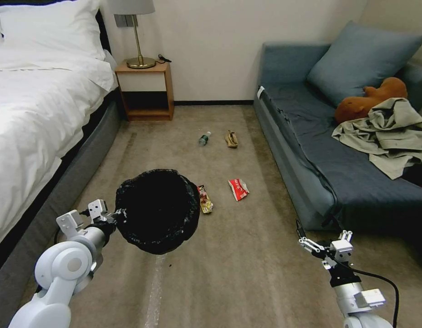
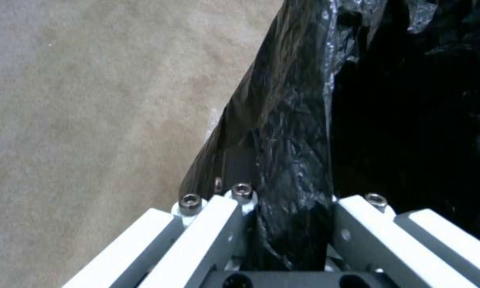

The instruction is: Pick up the trash bin, then pick up the garbage on the floor and place it into the trash bin.

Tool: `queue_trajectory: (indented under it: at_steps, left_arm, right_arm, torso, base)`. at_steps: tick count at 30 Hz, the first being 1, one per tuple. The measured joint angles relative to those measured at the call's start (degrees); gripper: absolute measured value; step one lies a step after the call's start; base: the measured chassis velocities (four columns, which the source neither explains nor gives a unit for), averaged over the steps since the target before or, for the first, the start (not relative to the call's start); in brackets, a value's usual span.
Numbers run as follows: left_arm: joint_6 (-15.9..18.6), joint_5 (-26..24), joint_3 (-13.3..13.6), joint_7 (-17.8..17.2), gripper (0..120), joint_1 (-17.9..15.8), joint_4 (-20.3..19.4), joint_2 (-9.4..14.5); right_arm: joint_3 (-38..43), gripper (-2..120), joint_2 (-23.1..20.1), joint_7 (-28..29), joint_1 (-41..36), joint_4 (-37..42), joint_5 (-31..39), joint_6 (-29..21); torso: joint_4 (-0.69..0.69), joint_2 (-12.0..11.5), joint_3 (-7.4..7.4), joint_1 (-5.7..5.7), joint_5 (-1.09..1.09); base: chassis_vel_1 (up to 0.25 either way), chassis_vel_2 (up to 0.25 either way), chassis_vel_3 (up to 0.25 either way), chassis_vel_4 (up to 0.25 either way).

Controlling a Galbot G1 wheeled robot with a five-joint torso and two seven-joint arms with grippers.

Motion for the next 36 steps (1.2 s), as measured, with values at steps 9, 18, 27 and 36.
queue_trajectory:
  at_steps: [9,18,27,36]
  left_arm:
    - [-0.06,0.16,-0.62,0.0,3,0.57,-0.27,-0.12]
    - [-0.14,0.5,-0.69,0.04,3,0.94,-0.51,-0.49]
    - [-0.18,0.92,-0.84,0.12,3,1.4,-0.82,-0.88]
    - [-0.31,1.12,-1.65,0.13,3,2.11,-1.18,-1.04]
  right_arm:
    - [-0.1,100,-0.1,-0.1,-0.05,0.0,0.0,0.13]
    - [-0.11,100,-0.41,-0.13,-0.1,-0.06,0.21,0.24]
    - [-0.12,100,-0.76,-0.21,-0.12,-0.29,0.39,0.44]
    - [-0.41,100,-1.06,-0.24,0.11,-0.41,0.49,0.47]
  torso:
    - [0.0,0.0,0.0,0.0,0.0]
    - [0.0,0.0,0.0,0.0,0.0]
    - [0.0,0.0,0.0,0.0,0.0]
    - [0.0,0.0,0.01,0.0,0.0]
  base:
    - [-0.103,0.089,0.092,-0.096]
    - [-0.104,0.107,0.113,-0.108]
    - [-0.105,0.103,0.102,-0.104]
    - [-0.112,0.105,0.109,-0.105]
